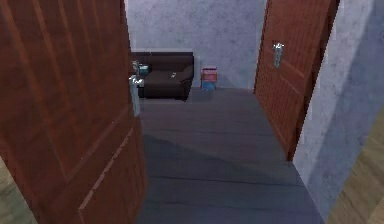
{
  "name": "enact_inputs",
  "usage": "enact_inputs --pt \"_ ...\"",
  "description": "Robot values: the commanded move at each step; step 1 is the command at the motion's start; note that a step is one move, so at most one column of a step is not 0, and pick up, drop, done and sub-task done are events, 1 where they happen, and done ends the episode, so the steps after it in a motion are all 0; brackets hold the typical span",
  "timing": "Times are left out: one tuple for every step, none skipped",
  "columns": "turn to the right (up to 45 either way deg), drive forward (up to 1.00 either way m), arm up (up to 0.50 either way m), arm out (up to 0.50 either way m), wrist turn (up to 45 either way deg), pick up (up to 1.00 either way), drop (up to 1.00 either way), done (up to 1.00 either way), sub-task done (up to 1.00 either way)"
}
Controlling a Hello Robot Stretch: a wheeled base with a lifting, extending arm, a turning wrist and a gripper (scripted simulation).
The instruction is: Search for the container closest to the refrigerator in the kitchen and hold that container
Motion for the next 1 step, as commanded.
enact_inputs --pt "0.0 1.0 0.0 0.0 0.0 0.0 0.0 0.0 0.0"
